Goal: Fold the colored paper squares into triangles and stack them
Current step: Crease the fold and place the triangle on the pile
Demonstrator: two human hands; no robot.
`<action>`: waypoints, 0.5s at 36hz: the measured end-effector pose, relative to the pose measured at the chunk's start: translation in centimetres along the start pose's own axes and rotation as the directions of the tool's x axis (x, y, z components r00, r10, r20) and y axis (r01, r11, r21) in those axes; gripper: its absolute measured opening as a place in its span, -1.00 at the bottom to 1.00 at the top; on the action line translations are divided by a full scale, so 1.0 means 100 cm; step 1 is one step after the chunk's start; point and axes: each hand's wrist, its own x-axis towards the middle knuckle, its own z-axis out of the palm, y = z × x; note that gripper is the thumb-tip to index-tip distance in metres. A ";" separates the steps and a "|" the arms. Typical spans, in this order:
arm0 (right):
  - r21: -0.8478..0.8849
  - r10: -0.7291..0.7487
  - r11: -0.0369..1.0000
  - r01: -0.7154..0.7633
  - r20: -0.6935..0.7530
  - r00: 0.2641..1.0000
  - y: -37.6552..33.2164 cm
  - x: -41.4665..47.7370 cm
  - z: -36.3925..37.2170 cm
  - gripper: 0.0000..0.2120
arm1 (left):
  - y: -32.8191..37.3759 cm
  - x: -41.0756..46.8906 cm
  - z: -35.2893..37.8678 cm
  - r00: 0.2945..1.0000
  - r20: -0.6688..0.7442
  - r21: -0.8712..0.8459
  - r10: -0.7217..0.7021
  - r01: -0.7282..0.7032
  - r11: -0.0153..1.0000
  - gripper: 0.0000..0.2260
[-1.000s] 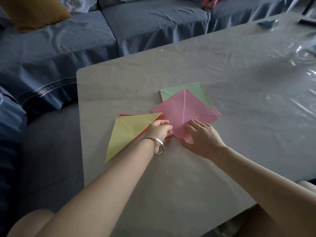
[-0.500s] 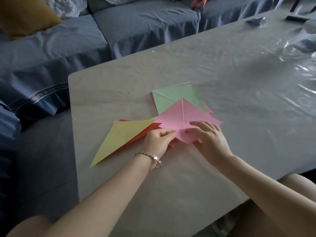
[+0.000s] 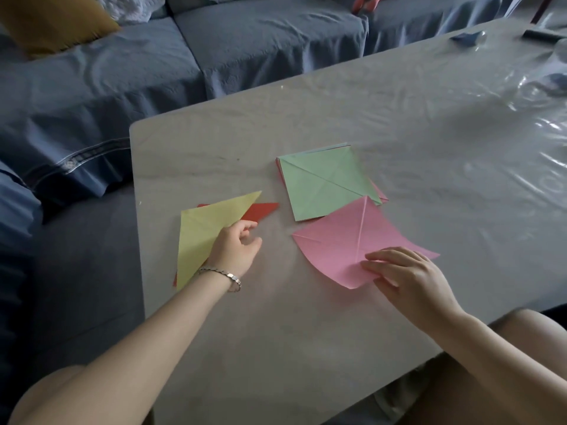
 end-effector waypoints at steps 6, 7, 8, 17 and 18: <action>0.027 0.014 1.000 -0.013 -0.033 0.999 -0.010 0.010 0.000 -0.84 | -0.014 0.008 -0.018 0.937 -0.035 0.503 0.348 -0.284 0.816 -0.74; 0.033 0.017 0.999 -0.016 -0.044 0.999 -0.012 0.012 0.000 -0.85 | -0.019 0.009 -0.020 0.928 -0.017 0.559 0.372 -0.300 0.773 -0.71; 0.042 0.019 0.999 -0.017 -0.052 0.998 -0.014 0.014 0.000 -0.84 | -0.021 0.009 -0.022 0.932 -0.012 0.579 0.361 -0.289 0.763 -0.70; 0.290 -0.137 0.951 0.105 0.093 0.986 -0.040 0.007 0.010 -0.73 | 0.025 -0.028 -0.010 0.993 0.114 -0.116 -0.024 0.037 0.993 -0.66; 0.322 -0.170 0.938 0.125 0.116 0.979 -0.040 0.004 0.012 -0.70 | 0.025 -0.031 -0.008 0.984 0.169 -0.092 -0.053 0.069 0.993 -0.59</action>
